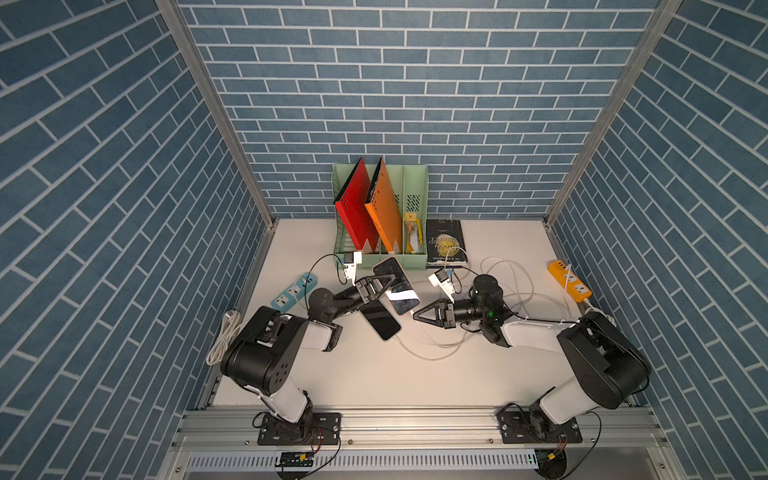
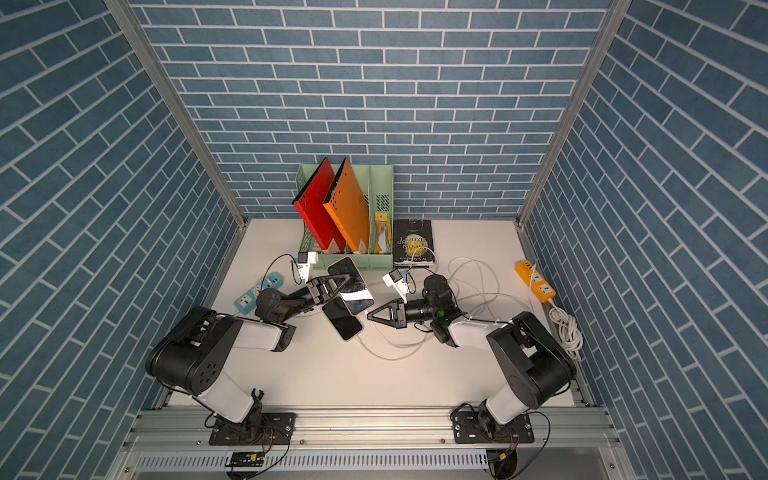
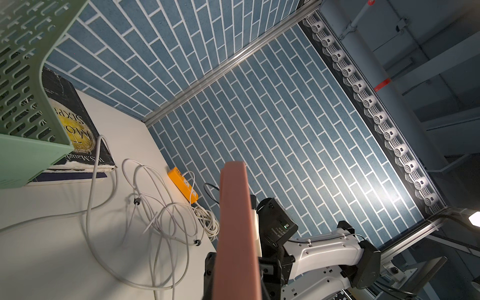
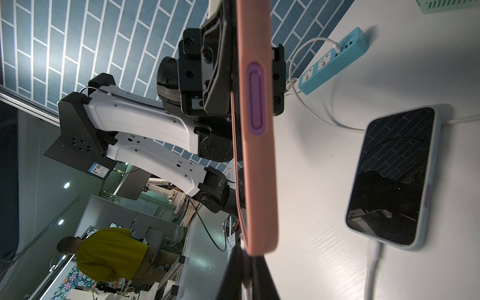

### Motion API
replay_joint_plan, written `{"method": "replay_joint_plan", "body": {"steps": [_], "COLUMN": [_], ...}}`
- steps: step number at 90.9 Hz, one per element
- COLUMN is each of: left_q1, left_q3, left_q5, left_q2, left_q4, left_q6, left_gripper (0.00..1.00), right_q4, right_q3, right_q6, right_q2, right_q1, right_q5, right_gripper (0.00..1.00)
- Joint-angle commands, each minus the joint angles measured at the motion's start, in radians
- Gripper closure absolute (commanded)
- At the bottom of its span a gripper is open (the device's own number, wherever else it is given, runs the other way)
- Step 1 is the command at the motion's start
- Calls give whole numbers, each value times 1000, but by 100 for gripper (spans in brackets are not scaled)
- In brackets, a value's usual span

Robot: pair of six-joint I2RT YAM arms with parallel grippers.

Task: Plug the charging cable into the phone
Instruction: Insert the charging cable into the phone, then place the phone at the center of the board.

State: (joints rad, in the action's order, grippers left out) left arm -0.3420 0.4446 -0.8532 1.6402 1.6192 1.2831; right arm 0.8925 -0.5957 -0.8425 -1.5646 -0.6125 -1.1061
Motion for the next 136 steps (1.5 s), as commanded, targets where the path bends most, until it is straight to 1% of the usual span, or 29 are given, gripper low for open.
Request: {"method": "replay_joint_plan", "body": {"steps": [1, 28, 70, 71, 79, 86, 90, 97, 102, 109, 113, 119, 128, 136], "left_q1": [-23, -28, -34, -34, -34, -34, -33, -34, -34, -34, -34, -35, -35, -36], "left_q3": [-17, -21, -19, -20, -19, -18, -17, -12, -8, 5, 20, 42, 63, 95], "left_q5": [-122, -124, -122, -121, -114, -100, -91, -66, -41, 3, 25, 54, 86, 115], "left_q2": [5, 7, 23, 24, 27, 30, 32, 50, 77, 138, 181, 254, 334, 353], "left_q4": [250, 249, 249, 250, 249, 249, 249, 248, 248, 248, 248, 247, 220, 119], "left_q6": [-9, -8, -7, -7, -7, -5, -5, -2, 0, 17, 26, 30, 27, -23], "left_gripper": [100, 100, 100, 100, 100, 100, 100, 100, 100, 100, 100, 100, 100, 100], "right_q4": [152, 170, 177, 176, 164, 120, 50, -122, -271, -478, -555, -607, -614, -615], "right_q3": [-69, -122, -145, -145, -133, -102, -89, -78, -81, -93, -100, -97, -75, -59], "right_q6": [-19, -17, -15, -15, -9, 25, 68, 175, 268, 385, 435, 467, 473, 476], "right_q2": [-15, -74, -97, -97, -86, -54, -29, 22, 61, 121, 149, 177, 207, 221], "right_q1": [9, 10, 16, 18, 29, 53, 72, 104, 119, 130, 131, 132, 132, 132], "right_q5": [61, 54, 58, 57, 54, 70, 92, 151, 217, 378, 454, 507, 516, 517], "right_gripper": [100, 100, 100, 99, 78, 56, 50, 46, 44, 41, 40, 40, 39, 38]}}
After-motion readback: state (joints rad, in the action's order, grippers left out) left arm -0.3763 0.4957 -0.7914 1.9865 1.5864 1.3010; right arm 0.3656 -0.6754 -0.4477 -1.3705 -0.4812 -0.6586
